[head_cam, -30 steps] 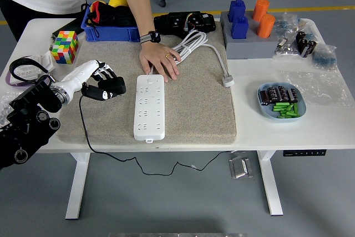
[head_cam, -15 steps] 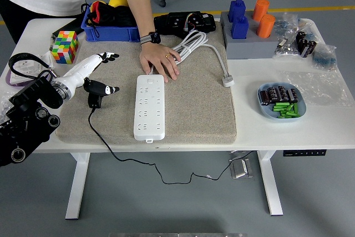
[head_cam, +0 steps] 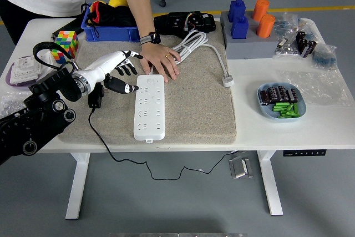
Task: Pull the plug out,throw it away,press the button
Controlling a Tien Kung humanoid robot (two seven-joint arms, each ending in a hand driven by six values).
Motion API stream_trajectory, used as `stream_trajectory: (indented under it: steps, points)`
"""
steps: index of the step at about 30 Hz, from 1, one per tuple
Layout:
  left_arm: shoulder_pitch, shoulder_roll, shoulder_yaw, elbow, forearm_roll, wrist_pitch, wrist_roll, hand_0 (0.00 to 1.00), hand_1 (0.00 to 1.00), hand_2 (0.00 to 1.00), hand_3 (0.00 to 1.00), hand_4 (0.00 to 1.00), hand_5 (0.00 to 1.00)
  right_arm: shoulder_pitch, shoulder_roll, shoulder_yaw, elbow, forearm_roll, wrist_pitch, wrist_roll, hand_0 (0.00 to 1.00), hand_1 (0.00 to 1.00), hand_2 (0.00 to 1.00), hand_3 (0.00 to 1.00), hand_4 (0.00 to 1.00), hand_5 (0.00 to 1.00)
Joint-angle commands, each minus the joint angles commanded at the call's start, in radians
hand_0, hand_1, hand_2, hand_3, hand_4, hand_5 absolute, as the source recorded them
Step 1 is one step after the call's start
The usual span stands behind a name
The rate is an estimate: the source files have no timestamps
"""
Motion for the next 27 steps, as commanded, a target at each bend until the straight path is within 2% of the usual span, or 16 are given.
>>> stream_trajectory:
  steps: [6, 7, 11, 12, 17, 27]
  points:
    - [-0.054, -0.03, 0.069, 0.061, -0.047, -0.032, 0.034, 0.092, 0.085, 0.161, 0.709, 0.36, 0.002, -0.005, 0.004, 0.002, 0.0, 0.0, 0.001, 0.0, 0.767, 0.729, 0.724, 0.713, 0.883, 0.658]
    - [-0.062, -0.041, 0.073, 0.076, -0.053, -0.041, 0.047, 0.091, 0.027, 0.114, 0.704, 0.163, 0.002, -0.006, 0.005, 0.003, 0.0, 0.0, 0.0, 0.0, 0.767, 0.729, 0.724, 0.713, 0.883, 0.658]
    - [-0.087, -0.073, 0.083, 0.123, -0.074, -0.058, 0.08, 0.091, 0.027, 0.114, 0.704, 0.163, 0.002, -0.009, 0.004, 0.002, 0.001, 0.0, 0.0, 0.0, 0.767, 0.729, 0.724, 0.713, 0.883, 0.658]
    - [-0.091, -0.078, 0.085, 0.131, -0.078, -0.06, 0.084, 0.084, 0.019, 0.124, 0.706, 0.056, 0.002, -0.009, 0.004, 0.003, 0.001, 0.0, 0.0, 0.0, 0.767, 0.729, 0.724, 0.713, 0.883, 0.658]
    - [-0.132, -0.117, 0.121, 0.201, -0.115, -0.067, 0.111, 0.084, 0.019, 0.124, 0.706, 0.056, 0.002, -0.014, 0.006, 0.005, -0.002, -0.001, 0.001, 0.0, 0.767, 0.729, 0.724, 0.713, 0.883, 0.658]
    - [-0.179, -0.166, 0.187, 0.299, -0.158, -0.058, 0.116, 0.082, 0.019, 0.128, 0.731, 0.053, 0.002, -0.016, 0.008, 0.003, 0.002, 0.001, 0.0, 0.0, 0.767, 0.729, 0.724, 0.713, 0.883, 0.658]
